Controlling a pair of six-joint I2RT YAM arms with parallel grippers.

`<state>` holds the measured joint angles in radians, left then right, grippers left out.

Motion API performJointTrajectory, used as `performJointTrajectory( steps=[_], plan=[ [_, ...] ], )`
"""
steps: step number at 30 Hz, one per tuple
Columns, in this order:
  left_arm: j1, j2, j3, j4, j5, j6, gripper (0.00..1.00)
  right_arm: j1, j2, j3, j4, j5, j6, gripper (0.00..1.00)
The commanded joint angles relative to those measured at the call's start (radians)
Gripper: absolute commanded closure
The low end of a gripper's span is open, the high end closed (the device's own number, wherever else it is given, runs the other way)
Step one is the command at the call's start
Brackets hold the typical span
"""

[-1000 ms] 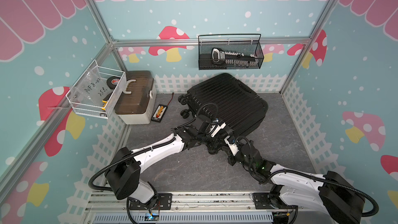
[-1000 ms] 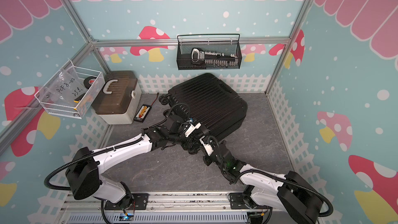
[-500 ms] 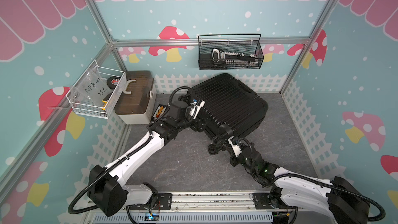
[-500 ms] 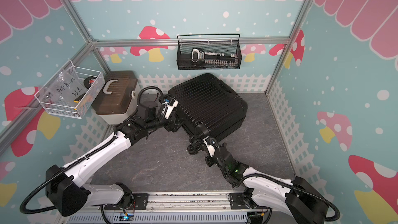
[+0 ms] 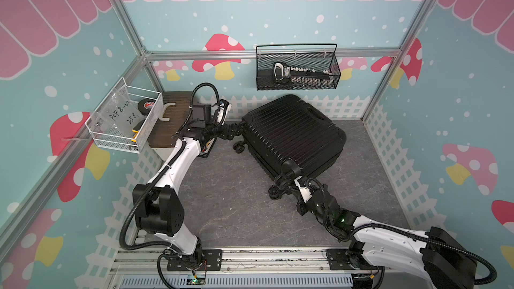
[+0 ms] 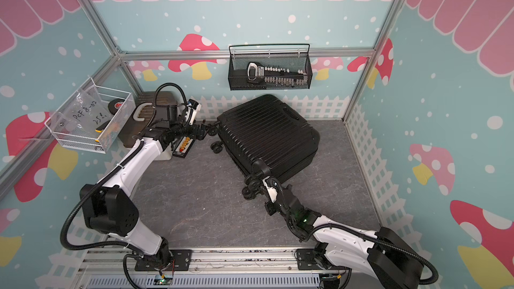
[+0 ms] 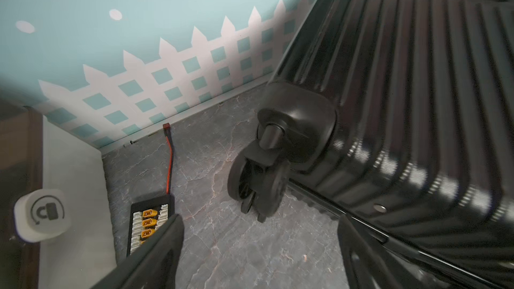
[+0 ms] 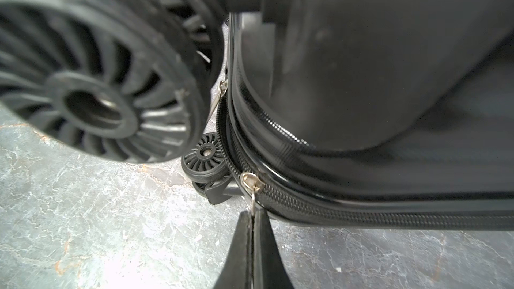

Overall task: Close the suitcase zippers
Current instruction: Zip the zipper on the suitcase.

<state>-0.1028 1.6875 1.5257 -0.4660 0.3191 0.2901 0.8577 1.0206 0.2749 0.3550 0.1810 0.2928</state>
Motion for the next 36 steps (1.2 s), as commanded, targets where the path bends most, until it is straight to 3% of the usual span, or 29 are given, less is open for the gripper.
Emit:
performJointTrajectory(
  steps=[1,6,13,18,21,26,31,36],
  plan=[
    [0.015,0.057,0.081,-0.083,0.066,0.169,0.12,-0.002,0.018,-0.014,-0.055,0.041,0.002,1.0],
    [0.023,0.131,0.123,-0.112,0.137,0.289,0.12,-0.002,0.021,-0.02,-0.053,0.052,0.003,1.0],
    [0.029,0.261,0.225,-0.153,0.18,0.33,0.15,-0.003,0.022,-0.017,-0.054,0.052,-0.003,1.0],
    [0.029,0.312,0.284,-0.229,0.216,0.354,0.31,-0.003,0.022,-0.017,-0.054,0.054,0.002,1.0],
    [0.029,0.307,0.27,-0.234,0.223,0.352,0.48,-0.003,0.03,-0.014,-0.055,0.062,0.0,1.0],
    [0.028,0.239,0.21,-0.244,0.204,0.266,0.64,-0.004,0.03,-0.014,-0.056,0.097,0.01,1.0],
    [0.028,0.089,0.004,-0.141,0.108,0.117,0.66,-0.003,0.009,-0.018,-0.067,0.159,0.027,1.0],
    [0.025,-0.051,-0.208,-0.046,0.031,-0.121,0.67,-0.005,-0.015,-0.023,-0.07,0.192,0.023,1.0]
  ],
)
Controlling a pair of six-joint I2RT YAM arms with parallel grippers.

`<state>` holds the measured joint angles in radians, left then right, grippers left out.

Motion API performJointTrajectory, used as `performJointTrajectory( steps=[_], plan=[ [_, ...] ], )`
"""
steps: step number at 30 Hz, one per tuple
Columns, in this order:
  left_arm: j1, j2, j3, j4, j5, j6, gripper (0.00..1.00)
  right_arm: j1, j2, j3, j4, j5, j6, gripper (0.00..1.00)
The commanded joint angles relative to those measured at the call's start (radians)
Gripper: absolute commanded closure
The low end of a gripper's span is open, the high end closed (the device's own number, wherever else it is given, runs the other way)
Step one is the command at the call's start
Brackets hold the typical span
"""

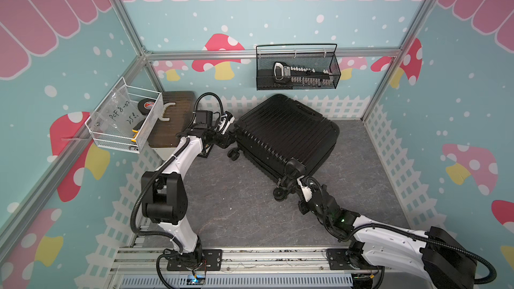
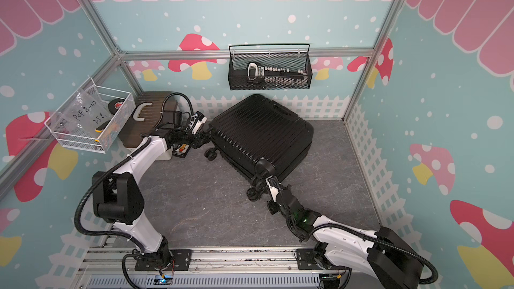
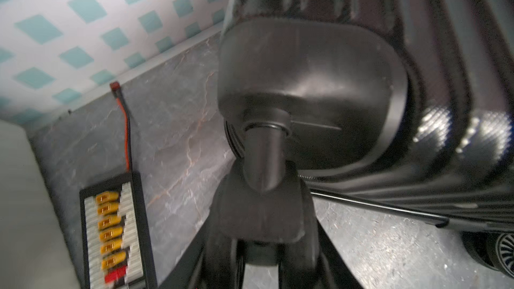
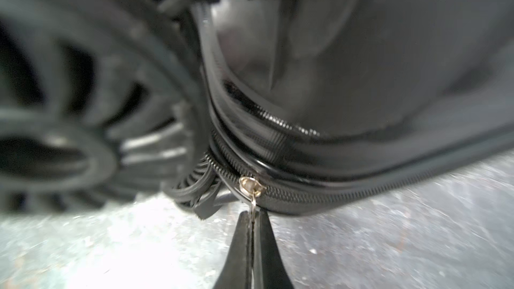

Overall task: Close the suitcase zippers
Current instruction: Zip the zipper on the suitcase.

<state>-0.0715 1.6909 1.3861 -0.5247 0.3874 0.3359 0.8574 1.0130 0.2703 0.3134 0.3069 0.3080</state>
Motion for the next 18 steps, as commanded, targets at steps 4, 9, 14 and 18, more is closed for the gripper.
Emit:
performJointTrajectory(
  steps=[4,9,14,18],
  plan=[
    [-0.032,-0.187,-0.224,0.094,-0.12,-0.356,0.7,-0.006,-0.013,-0.017,-0.028,0.082,0.005,1.0],
    [-0.081,-0.368,-0.385,0.164,-0.206,-0.515,0.71,-0.009,-0.018,0.001,-0.056,0.138,0.014,1.0],
    [-0.131,-0.516,-0.525,0.197,-0.211,-0.607,0.71,-0.034,-0.004,0.035,-0.09,0.216,0.01,1.0],
    [-0.191,-0.611,-0.618,0.199,-0.202,-0.685,0.72,-0.098,0.021,0.059,-0.094,0.206,0.007,1.0]
  ],
)
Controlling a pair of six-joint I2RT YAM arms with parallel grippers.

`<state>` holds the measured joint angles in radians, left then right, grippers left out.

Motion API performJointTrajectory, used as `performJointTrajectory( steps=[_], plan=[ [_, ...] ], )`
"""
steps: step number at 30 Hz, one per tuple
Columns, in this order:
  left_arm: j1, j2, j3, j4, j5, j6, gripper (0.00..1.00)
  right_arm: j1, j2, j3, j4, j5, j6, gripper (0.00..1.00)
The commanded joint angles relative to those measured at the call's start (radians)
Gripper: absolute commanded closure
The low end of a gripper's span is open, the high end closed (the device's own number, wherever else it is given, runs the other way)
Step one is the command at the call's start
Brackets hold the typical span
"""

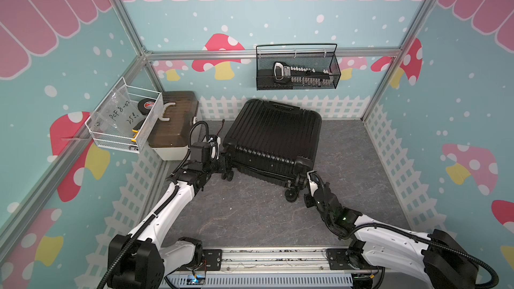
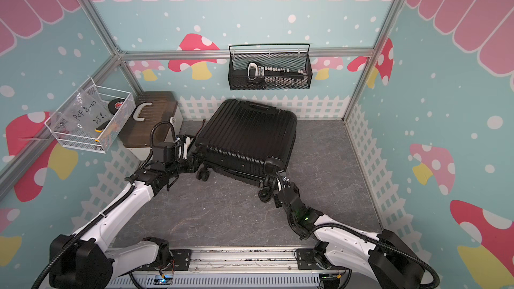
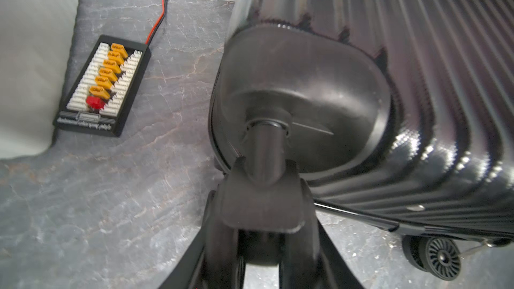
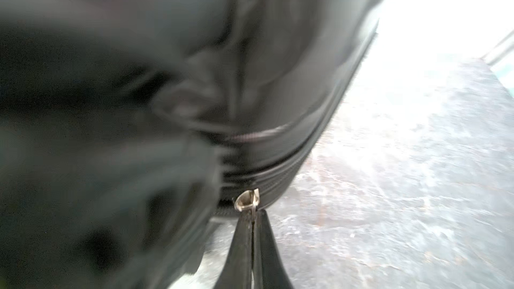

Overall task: Close the suitcase zippers
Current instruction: Zip the zipper on the suitcase.

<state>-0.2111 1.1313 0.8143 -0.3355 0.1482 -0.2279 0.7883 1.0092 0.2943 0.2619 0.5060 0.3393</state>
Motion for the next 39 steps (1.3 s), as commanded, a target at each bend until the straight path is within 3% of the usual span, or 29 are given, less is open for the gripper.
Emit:
performJointTrajectory(
  steps=[1,8,12,18,23,27,33,39],
  plan=[
    [-0.067,-0.071,-0.063,0.009,0.035,-0.133,0.72,-0.044,0.03,0.04,-0.04,-0.003,-0.028,1.0],
    [-0.144,-0.199,-0.151,-0.022,0.035,-0.219,0.72,-0.113,0.077,0.08,-0.039,-0.065,-0.059,1.0],
    [-0.17,-0.244,-0.154,-0.068,0.024,-0.173,0.68,-0.121,0.063,0.07,-0.038,-0.088,-0.046,1.0],
    [-0.194,-0.304,-0.083,-0.192,-0.149,0.03,0.37,-0.128,0.031,0.044,-0.047,-0.09,-0.04,1.0],
    [-0.266,-0.321,0.016,-0.244,-0.325,0.164,0.24,-0.135,0.012,0.035,-0.056,-0.105,-0.047,1.0],
    [-0.373,-0.262,0.104,-0.243,-0.354,0.31,0.23,-0.139,0.006,0.034,-0.058,-0.121,-0.049,1.0],
    [-0.623,-0.057,0.252,-0.215,-0.41,0.55,0.16,-0.141,-0.002,0.024,-0.059,-0.145,-0.05,1.0],
    [-0.728,0.122,0.37,-0.175,-0.381,0.739,0.1,-0.143,-0.011,0.016,-0.06,-0.155,-0.049,1.0]
  ],
)
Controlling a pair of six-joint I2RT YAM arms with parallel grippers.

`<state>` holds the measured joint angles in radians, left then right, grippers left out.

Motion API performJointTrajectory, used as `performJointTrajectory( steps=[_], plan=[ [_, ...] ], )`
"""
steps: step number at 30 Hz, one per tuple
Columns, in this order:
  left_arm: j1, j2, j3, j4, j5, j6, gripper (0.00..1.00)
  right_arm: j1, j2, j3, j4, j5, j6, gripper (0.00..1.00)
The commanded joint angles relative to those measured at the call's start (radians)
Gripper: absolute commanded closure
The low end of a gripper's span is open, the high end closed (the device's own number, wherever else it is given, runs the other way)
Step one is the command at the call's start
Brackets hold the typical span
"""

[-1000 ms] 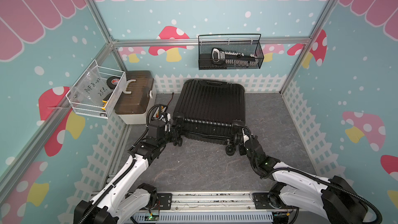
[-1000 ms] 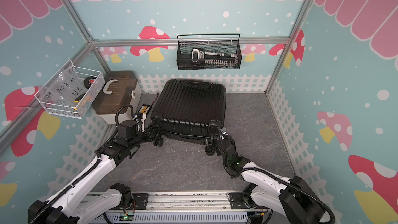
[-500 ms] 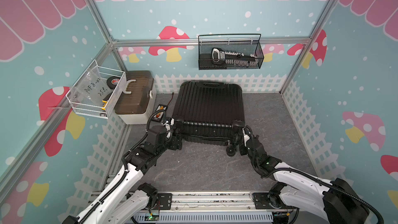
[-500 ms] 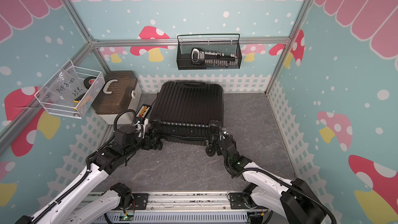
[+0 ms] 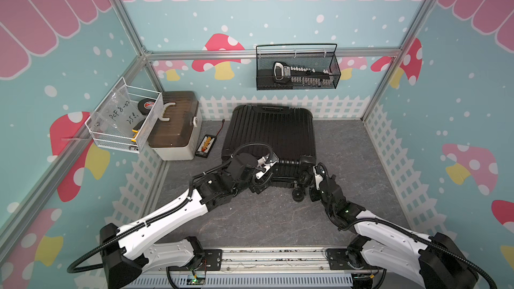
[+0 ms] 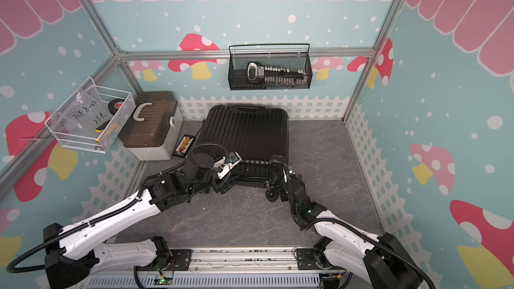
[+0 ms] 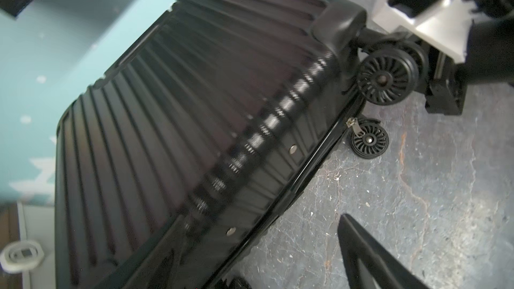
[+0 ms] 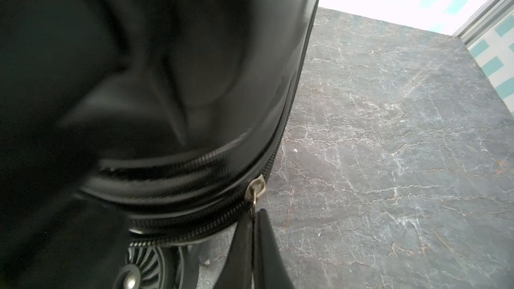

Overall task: Close the suitcase zippers
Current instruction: Zip the zipper on the suitcase.

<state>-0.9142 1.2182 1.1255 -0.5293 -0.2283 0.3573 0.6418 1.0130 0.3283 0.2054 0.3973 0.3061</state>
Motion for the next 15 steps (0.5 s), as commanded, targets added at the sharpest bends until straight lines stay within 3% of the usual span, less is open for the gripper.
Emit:
performJointTrajectory(
  steps=[1,10,15],
  plan=[
    [-0.033,0.057,0.074,0.019,0.011,0.183,0.1,0.004,-0.017,-0.018,-0.006,-0.048,-0.016,1.0],
    [-0.043,0.247,0.153,0.128,-0.028,0.384,0.05,0.001,-0.034,-0.031,-0.009,-0.068,-0.012,1.0],
    [-0.039,0.342,0.202,0.161,-0.083,0.415,0.03,0.001,-0.037,-0.031,-0.014,-0.077,-0.018,1.0]
  ],
)
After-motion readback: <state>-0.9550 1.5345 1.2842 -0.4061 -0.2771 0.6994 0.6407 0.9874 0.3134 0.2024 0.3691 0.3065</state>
